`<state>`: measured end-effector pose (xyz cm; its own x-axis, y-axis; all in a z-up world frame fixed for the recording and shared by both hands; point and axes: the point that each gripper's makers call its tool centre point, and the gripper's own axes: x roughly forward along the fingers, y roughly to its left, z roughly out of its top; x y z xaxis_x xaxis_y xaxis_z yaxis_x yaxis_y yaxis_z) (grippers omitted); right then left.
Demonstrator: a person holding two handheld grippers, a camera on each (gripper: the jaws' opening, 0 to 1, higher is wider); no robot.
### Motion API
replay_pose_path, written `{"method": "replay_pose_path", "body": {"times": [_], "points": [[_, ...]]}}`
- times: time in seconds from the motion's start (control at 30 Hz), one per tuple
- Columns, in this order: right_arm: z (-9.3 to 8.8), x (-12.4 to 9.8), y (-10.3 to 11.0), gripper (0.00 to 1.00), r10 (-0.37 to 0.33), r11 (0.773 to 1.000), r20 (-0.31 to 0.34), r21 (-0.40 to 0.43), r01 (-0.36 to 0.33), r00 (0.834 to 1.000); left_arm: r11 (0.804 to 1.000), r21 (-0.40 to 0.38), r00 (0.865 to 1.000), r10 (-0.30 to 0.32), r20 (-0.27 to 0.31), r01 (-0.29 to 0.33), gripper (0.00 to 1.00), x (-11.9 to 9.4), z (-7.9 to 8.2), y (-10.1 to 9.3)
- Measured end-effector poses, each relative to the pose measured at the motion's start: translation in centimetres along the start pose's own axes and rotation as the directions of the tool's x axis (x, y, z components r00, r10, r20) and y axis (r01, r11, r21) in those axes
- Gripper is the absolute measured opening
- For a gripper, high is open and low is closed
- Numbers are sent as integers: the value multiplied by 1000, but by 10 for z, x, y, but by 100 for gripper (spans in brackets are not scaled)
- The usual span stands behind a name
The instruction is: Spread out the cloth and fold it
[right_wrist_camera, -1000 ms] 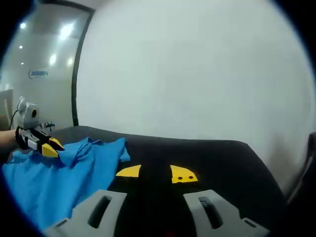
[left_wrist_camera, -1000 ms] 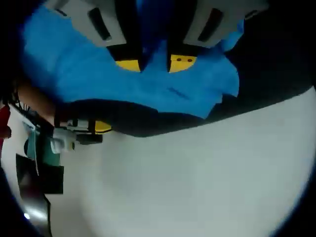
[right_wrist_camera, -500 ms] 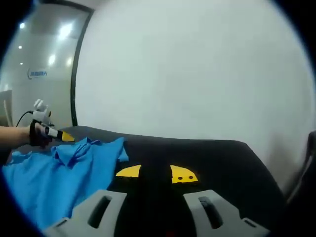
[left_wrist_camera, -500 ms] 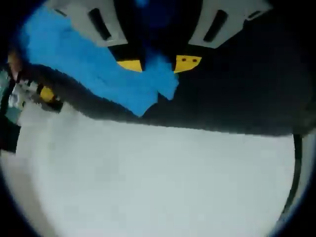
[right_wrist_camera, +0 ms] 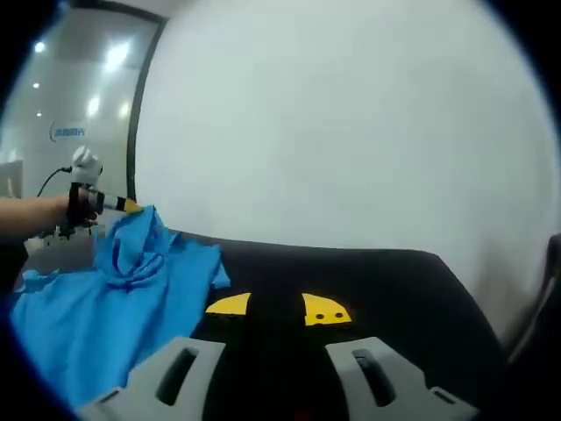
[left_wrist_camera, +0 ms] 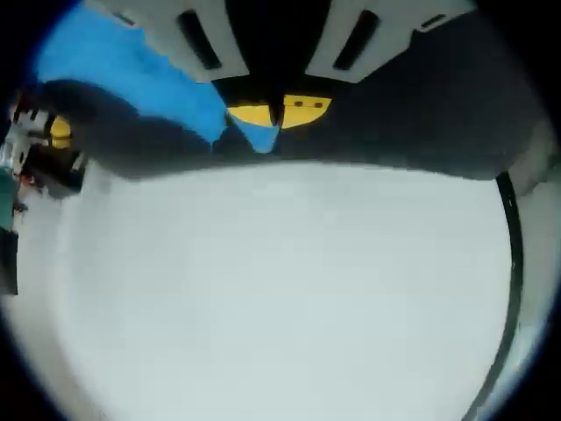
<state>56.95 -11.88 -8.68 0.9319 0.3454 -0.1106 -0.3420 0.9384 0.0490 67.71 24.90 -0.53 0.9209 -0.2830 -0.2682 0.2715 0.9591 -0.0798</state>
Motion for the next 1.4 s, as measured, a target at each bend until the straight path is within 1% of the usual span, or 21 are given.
{"method": "replay_pose_path", "body": {"times": [0.1, 0.17, 0.2, 0.3, 0.37, 0.43, 0.5, 0.53, 0.6, 0.63, 0.67, 0.73, 0.77, 0.8, 0.87, 0.93, 1.07, 1.1, 1.17, 1.3, 1.4], "points": [[-3, 1, 0, 17, -1, 1000, -10, -10, 1, 1000, 997, 27, 995, 69, 73, -71, 2, -3, 48, 21], [-4, 0, 1, 17, 1, 1000, -16, -14, -2, 1000, 995, -36, 991, 100, 86, -97, 2, 2, 59, 36], [-4, 0, 2, 17, 2, 1000, -20, -20, -3, 1000, 992, -59, 991, 114, 69, -110, 2, 6, 55, 42], [0, 0, 4, 17, 6, 999, -12, -35, -6, 1000, 968, 21, 968, 252, -13, -251, 2, 22, 21, 85], [3, 0, 5, 17, 8, 999, -2, -38, -8, 1000, 944, 45, 938, 330, -108, -327, 2, 28, -22, 113], [5, 0, 4, 17, 5, 999, 4, -43, -5, 1000, 918, 9, 899, 391, -199, -397, 2, 31, -65, 141], [3, 2, 5, 17, 7, 999, -1, -51, -7, 1000, 907, -65, 885, 387, -261, -416, 2, 34, -104, 153], [1, 3, 5, 17, 9, 998, -5, -56, -9, 1000, 907, -105, 890, 370, -267, -409, 2, 35, -120, 153], [-3, 6, 6, 17, 13, 998, -18, -69, -15, 1000, 925, -157, 925, 308, -222, -346, 2, 41, -136, 146], [-6, 8, 6, 17, 14, 997, -24, -70, -15, 1000, 934, -152, 937, 296, -185, -324, 3, 43, -138, 145], [-10, 9, 7, 17, 17, 997, -34, -72, -20, 999, 940, -142, 949, 298, -103, -311, 3, 43, -132, 145], [-18, 11, 10, 17, 27, 996, -58, -82, -32, 998, 943, -161, 956, 291, -34, -292, 3, 40, -132, 144], [-22, 13, 11, 17, 31, 994, -69, -98, -38, 997, 948, -119, 955, 297, -1, -295, 3, 39, -129, 143], [-23, 14, 12, 17, 31, 993, -73, -109, -39, 997, 946, -74, 949, 316, -15, -316, 3, 37, -128, 145], [-25, 15, 13, 17, 38, 992, -83, -114, -47, 996, 966, -11, 965, 259, 40, -258, 3, 42, -120, 127], [-22, 16, 18, 17, 55, 993, -69, -104, -62, 996, 959, 57, 961, 278, 13, -278, 3, 44, -124, 125], [-3, 28, 37, 18, 95, 989, 7, 117, -95, 995, 965, 2, 964, 262, 55, -262, 3, 43, -114, 128], [0, 34, 42, 18, 112, 985, 5, 129, -111, 994, 965, -22, 962, 263, 73, -262, 3, 42, -110, 129], [4, 54, 48, 18, 130, 988, -51, 90, -125, 990, 966, -54, 962, 257, 89, -253, 3, 40, -107, 130], [21, 116, 52, 20, 125, 991, -89, -37, -129, 988, 964, -96, 956, 261, 136, -249, 3, 32, -100, 130], [17, 149, 57, 20, 121, 992, -102, -15, -123, 987, 961, -155, 954, 255, 159, -231, 2, 24, -98, 131]]}}
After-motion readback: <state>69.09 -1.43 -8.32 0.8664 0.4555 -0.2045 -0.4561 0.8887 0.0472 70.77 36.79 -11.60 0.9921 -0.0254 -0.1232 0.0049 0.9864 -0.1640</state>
